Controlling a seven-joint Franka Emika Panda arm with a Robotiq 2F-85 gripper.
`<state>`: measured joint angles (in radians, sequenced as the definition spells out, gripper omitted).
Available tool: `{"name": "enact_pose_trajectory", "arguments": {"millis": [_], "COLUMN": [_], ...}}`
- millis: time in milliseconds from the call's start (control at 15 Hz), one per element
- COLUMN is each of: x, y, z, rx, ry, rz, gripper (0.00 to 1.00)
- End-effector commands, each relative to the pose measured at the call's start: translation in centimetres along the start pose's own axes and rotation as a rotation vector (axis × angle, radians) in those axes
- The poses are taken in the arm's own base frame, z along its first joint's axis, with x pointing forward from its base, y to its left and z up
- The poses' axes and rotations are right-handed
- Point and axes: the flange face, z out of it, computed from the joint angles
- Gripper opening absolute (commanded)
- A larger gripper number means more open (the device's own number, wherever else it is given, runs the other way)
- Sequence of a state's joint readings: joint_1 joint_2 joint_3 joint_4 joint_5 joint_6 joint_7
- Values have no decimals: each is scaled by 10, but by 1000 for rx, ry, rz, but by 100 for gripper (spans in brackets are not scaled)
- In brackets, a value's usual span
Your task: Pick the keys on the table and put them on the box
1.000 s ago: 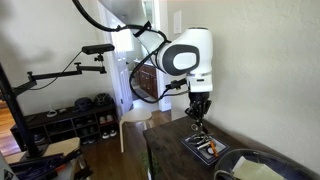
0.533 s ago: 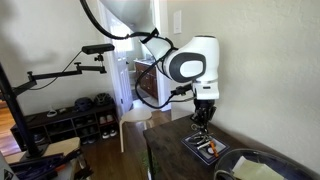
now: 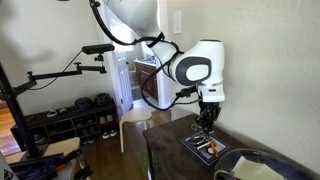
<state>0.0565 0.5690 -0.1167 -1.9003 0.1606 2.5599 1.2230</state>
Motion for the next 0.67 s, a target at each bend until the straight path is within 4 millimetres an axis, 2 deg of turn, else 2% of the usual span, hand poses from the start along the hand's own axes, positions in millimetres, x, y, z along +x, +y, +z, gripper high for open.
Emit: {"name": "enact_pose_trajectory", "arguments": {"millis": [0,467,600], "x": [-8,-29,-34], "y": [2,5,4], "z": [-8,-26,-30], "rx": [6,27,30], "ry": [-34,-32,-29], "rz": [1,-23,-31], "gripper": [53,98,100]}}
